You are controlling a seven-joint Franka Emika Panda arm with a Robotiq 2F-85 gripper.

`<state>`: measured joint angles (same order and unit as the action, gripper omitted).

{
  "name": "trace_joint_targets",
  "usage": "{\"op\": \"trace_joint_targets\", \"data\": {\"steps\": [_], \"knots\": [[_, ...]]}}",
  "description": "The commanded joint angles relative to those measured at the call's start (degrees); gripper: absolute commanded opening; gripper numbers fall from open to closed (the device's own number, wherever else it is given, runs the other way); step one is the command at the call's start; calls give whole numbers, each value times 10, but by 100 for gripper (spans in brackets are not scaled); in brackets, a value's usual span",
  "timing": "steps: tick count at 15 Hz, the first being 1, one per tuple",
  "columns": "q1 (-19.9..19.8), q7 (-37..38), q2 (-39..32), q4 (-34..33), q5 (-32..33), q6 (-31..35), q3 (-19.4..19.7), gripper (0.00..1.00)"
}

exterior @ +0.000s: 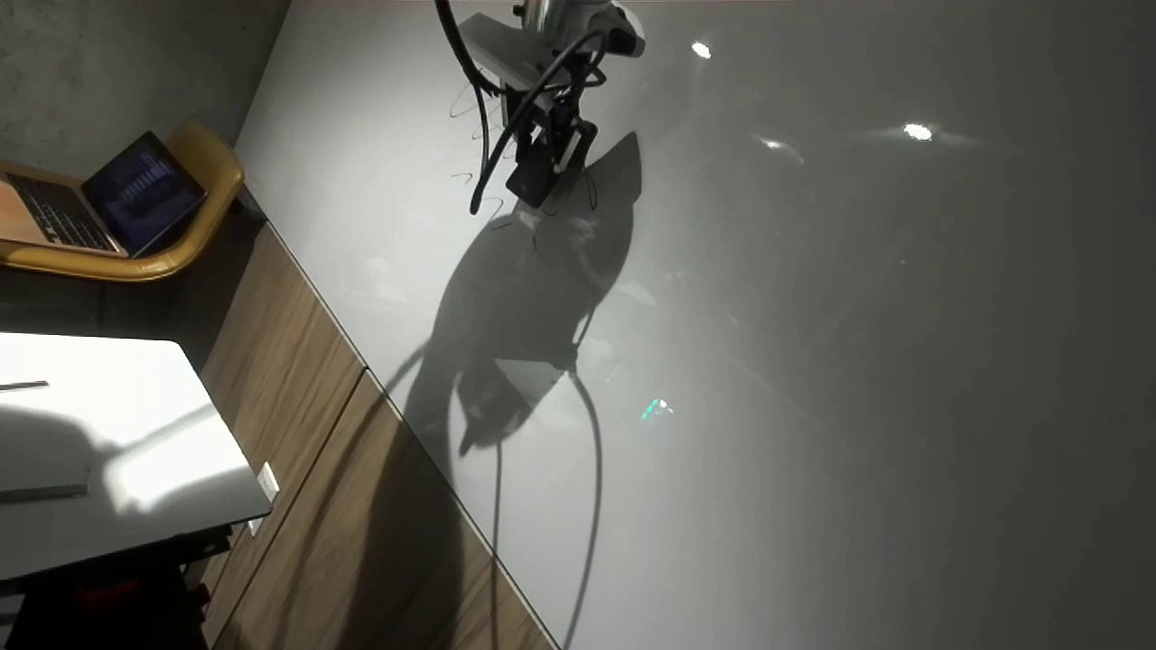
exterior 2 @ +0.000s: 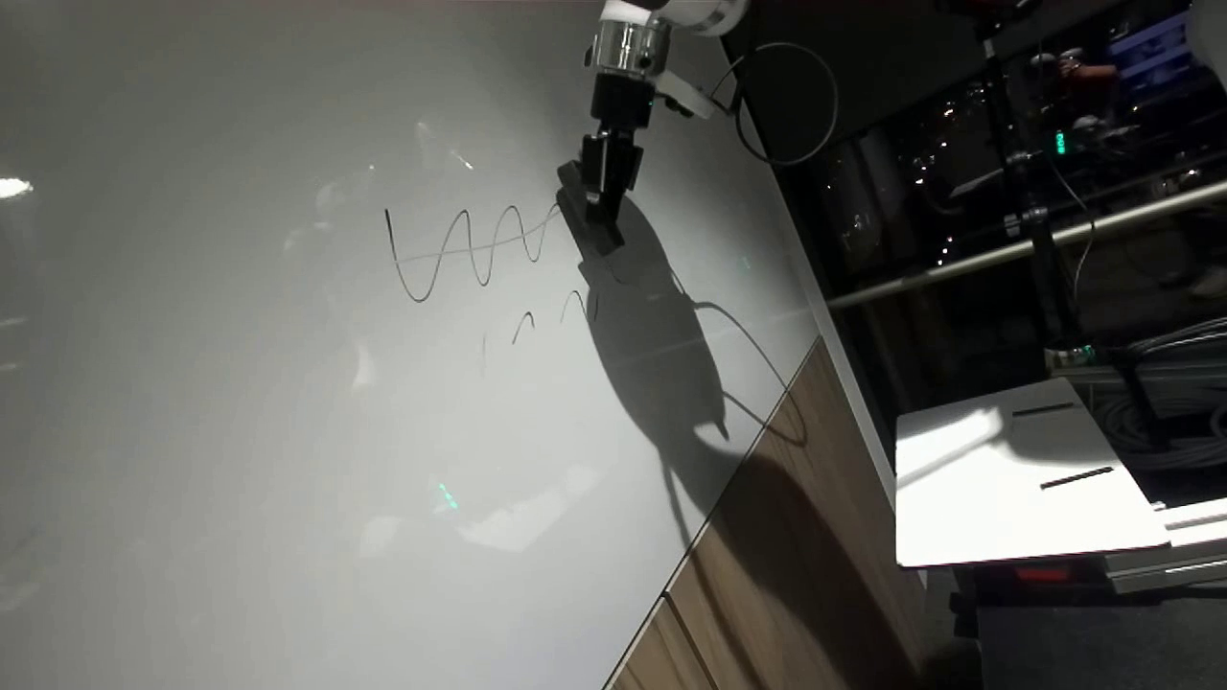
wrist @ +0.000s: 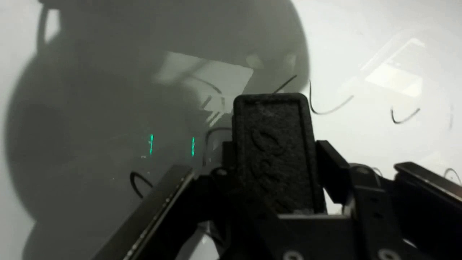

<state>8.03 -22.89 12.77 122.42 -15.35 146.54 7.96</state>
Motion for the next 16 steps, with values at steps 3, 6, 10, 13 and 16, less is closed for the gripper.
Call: {"op": "trace_joint_targets", "data": {"steps": [3,6,10,13,16], "knots": [[-17,-28,-30,-70,-26,-20,8,32],[-33,-31,-58,-91,-20,-10,9,32],[-54,-40,-86,-86,-4,1,10,32],[-73,-52,-110,-80,5,17,11,32],[-91,-55,-132,-92,13,13,7,32]]}}
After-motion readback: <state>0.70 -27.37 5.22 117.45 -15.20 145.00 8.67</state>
